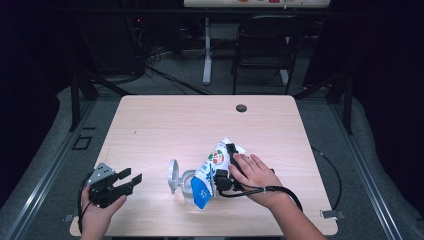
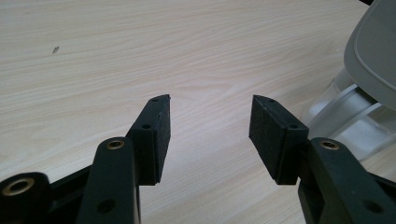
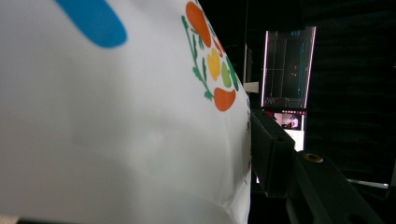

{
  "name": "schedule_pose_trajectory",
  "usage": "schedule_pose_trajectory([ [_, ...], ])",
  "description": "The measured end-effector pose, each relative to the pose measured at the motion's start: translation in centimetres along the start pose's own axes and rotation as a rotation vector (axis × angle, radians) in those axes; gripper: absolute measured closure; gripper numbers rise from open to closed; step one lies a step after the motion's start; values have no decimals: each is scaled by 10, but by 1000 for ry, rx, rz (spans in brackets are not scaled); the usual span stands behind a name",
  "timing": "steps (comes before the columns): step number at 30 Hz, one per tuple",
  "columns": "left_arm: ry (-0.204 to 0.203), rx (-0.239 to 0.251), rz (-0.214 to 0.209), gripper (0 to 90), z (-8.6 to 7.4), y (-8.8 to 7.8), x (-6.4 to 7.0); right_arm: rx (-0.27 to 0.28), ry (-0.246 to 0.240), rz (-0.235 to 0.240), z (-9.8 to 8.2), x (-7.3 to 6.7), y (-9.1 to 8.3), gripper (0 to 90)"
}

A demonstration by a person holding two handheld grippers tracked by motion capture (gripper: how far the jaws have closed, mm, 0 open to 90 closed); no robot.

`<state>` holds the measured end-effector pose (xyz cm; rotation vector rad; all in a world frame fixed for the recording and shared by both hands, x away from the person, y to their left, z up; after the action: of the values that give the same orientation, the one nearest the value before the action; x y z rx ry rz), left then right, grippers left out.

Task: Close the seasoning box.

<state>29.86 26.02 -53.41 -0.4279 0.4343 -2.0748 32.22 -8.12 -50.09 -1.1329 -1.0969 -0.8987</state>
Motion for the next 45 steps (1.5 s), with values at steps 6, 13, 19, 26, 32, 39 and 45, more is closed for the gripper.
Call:
schedule_pose_trajectory([
  [6,-1,0,-1,489,0,0,0,-5,-12,-1,0,1,-1,593],
  [13,-1,0,0,489,0,0,0,-6,-18,-5,0,1,-2,594],
  [19,-1,0,-1,489,0,0,0,1,-15,-9,1,1,-2,594],
  [26,0,0,0,489,0,0,0,2,-15,-12,1,2,-2,595],
  [32,-1,1,0,489,0,0,0,-7,-22,-12,1,3,-3,597],
  [39,0,0,0,489,0,0,0,3,-19,-17,1,3,-3,597],
  [45,1,2,1,489,0,0,0,-4,-27,-17,1,4,-3,598],
])
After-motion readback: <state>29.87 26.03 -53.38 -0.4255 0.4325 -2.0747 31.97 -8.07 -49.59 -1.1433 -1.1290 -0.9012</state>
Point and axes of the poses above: each handheld gripper's, and its own axes: y roughly forward along the jaws, z roughly out of its top, x roughly to its right, the point moved 3 cm from there along y, roughly forward along the jaws, and after that the axes turned 5 degrees about x, right-handed, at the moved point
